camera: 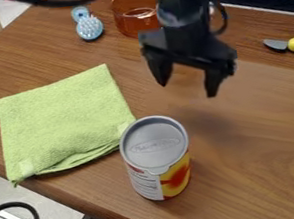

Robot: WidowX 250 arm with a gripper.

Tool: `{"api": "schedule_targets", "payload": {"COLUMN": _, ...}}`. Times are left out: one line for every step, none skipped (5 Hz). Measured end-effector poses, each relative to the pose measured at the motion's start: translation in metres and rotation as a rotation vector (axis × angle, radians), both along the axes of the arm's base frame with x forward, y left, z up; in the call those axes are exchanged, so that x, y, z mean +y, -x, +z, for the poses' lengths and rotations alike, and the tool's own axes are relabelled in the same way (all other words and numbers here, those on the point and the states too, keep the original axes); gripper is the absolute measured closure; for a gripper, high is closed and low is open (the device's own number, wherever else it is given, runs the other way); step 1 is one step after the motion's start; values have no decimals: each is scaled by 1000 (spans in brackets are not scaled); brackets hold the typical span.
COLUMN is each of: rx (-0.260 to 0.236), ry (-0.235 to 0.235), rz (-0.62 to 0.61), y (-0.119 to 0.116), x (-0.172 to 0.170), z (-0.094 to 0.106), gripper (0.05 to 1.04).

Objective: Moved the can on the bottom right of the table

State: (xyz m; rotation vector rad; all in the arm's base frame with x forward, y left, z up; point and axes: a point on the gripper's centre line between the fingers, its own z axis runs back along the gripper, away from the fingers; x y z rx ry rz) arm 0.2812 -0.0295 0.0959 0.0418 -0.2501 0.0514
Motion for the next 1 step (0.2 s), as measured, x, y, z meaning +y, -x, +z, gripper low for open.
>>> {"api": "schedule_targets", "payload": {"rx": 44, "ry": 3, "rz": -3, "y": -11, "x": 21, "z": -2, "gripper": 87}}
